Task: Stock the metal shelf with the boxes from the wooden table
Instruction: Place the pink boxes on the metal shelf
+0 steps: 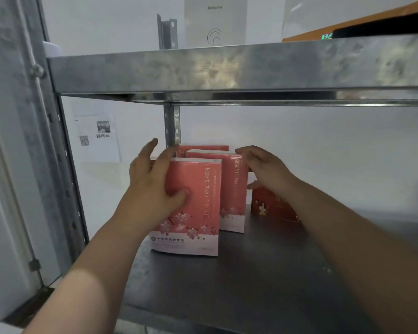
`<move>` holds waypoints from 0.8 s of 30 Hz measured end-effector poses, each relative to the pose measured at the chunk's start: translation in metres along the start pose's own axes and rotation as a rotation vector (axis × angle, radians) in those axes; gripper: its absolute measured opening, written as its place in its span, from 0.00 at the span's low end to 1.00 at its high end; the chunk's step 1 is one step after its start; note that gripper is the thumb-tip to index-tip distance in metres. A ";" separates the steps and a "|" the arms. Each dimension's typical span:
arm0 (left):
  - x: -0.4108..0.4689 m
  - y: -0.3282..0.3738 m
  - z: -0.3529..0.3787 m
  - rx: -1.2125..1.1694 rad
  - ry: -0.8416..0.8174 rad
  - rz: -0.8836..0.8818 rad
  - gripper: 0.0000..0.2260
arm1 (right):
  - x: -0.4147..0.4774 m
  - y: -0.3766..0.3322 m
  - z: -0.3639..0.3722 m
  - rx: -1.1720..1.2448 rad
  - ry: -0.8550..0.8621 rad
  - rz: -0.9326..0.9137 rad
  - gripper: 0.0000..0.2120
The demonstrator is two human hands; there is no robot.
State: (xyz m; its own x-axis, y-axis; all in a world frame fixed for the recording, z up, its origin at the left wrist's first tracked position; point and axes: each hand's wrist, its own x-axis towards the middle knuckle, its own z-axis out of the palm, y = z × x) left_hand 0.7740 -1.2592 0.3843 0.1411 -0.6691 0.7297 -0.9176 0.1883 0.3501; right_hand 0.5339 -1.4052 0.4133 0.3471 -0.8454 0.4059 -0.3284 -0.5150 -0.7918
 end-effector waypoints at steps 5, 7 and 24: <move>0.005 -0.005 0.008 0.052 -0.051 0.018 0.41 | 0.024 -0.008 0.018 0.138 -0.046 0.082 0.10; 0.010 -0.007 0.014 0.025 -0.049 0.009 0.40 | 0.030 -0.009 0.026 0.165 -0.050 0.085 0.10; -0.028 -0.036 0.055 -0.425 0.189 -0.228 0.41 | 0.069 0.010 0.013 -0.107 0.144 -0.006 0.23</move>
State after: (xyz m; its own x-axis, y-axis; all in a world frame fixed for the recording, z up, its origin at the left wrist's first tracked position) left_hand 0.7831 -1.2869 0.3194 0.4206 -0.5931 0.6865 -0.6294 0.3542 0.6916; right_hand 0.5658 -1.4672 0.4281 0.2227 -0.8501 0.4772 -0.4213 -0.5254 -0.7392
